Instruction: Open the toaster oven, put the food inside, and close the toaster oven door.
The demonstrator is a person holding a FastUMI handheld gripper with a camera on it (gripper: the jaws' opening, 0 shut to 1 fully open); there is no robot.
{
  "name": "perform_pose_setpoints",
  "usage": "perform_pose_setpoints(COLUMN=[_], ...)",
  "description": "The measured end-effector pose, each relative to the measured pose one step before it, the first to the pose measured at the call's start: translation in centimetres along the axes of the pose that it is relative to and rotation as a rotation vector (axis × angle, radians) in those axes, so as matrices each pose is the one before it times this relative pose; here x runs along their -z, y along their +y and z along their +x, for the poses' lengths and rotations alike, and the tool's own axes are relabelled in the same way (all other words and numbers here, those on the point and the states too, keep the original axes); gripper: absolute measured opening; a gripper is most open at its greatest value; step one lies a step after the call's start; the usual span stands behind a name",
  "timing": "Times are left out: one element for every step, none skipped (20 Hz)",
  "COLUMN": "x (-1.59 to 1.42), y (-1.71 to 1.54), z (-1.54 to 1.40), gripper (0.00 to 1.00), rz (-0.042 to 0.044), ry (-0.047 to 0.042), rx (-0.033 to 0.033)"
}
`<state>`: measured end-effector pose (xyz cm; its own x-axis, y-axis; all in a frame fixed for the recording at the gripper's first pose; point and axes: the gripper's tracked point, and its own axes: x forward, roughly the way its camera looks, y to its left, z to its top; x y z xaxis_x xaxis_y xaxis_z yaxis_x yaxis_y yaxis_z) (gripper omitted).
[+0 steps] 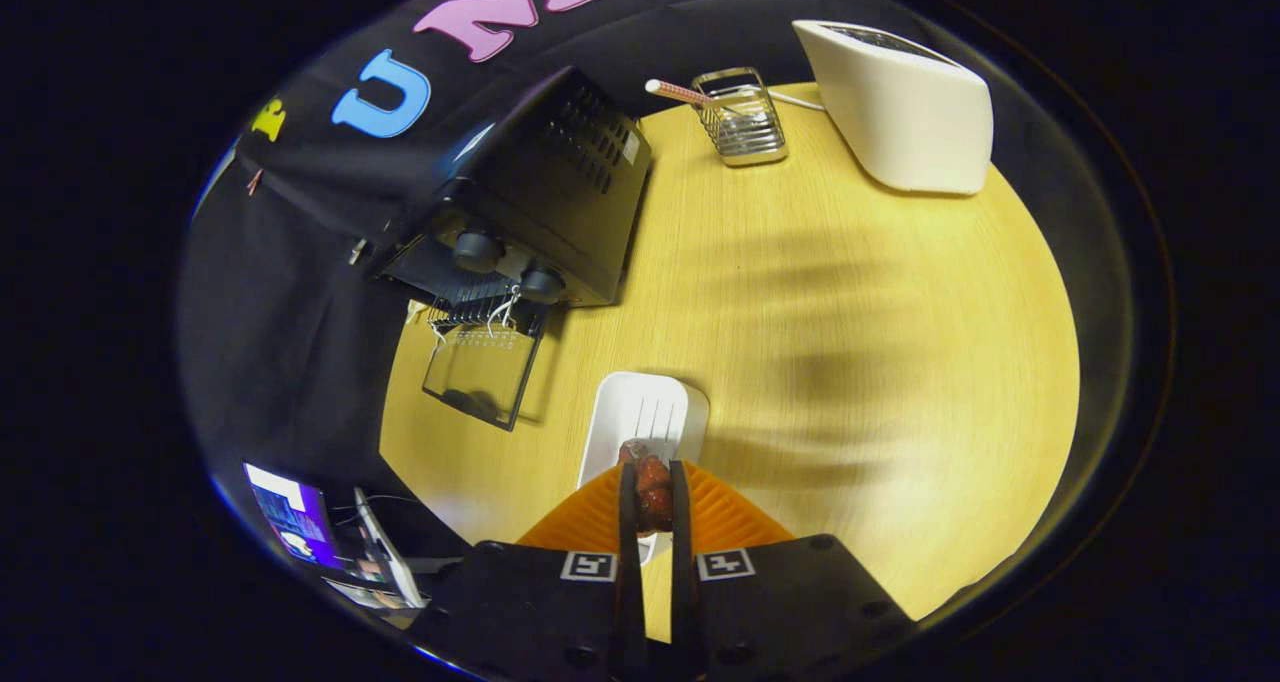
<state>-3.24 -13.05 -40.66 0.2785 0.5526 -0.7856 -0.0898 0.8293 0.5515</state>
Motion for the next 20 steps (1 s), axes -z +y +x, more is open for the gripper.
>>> perform_pose_setpoints(x=[-0.163,-0.295,-0.485,-0.484,-0.621,-0.526,-0.583,-0.568,-0.51,-0.25,-0.258,-0.192,-0.105,0.16,0.086,0.181,0.127,-0.085,-0.086,-0.051], y=[0.321,0.506,0.529,0.84,1.011,1.304,1.513,1.499,1.64,1.982,1.831,1.861,1.661,1.241,1.436,1.255,1.267,1.128,1.018,0.938], z=[-0.336,-0.672,-0.818,-0.814,-0.779,-0.831,-0.693,-0.605,-0.354,-0.522,-0.08,0.053,0.355,0.633,0.544,0.666,0.806,0.878,0.952,0.911], gripper=[0.14,0.14,0.14,0.14,0.14,0.14,0.14,0.14,0.14,0.14,0.14,0.14,0.14,0.14,0.14,0.14,0.14,0.14,0.14,0.14], rz=[-0.01313,-0.00511,-0.00033,-0.00594,-0.00837,-0.01024,-0.0113,-0.00731,-0.00331,-0.00044,0.0017,0.00334,0.00719,0.00445,0.00412,0.00633,0.00892,0.01048,0.01137,0.01109], ry=[-0.01624,-0.02314,-0.03148,-0.03594,-0.03735,-0.03599,-0.03364,-0.03466,-0.03071,-0.02679,-0.02165,-0.01606,-0.01306,-0.01243,-0.00669,-0.00619,-0.00508,-0.00712,-0.01249,-0.01299], rx=[0.01291,0.00803,0.00912,0.00747,0.00571,0.0015,-0.00369,-0.00696,-0.01158,-0.01316,-0.01231,-0.01121,-0.01043,-0.01216,-0.01137,-0.00786,-0.0049,-0.0057,-0.00361,-0.00021])
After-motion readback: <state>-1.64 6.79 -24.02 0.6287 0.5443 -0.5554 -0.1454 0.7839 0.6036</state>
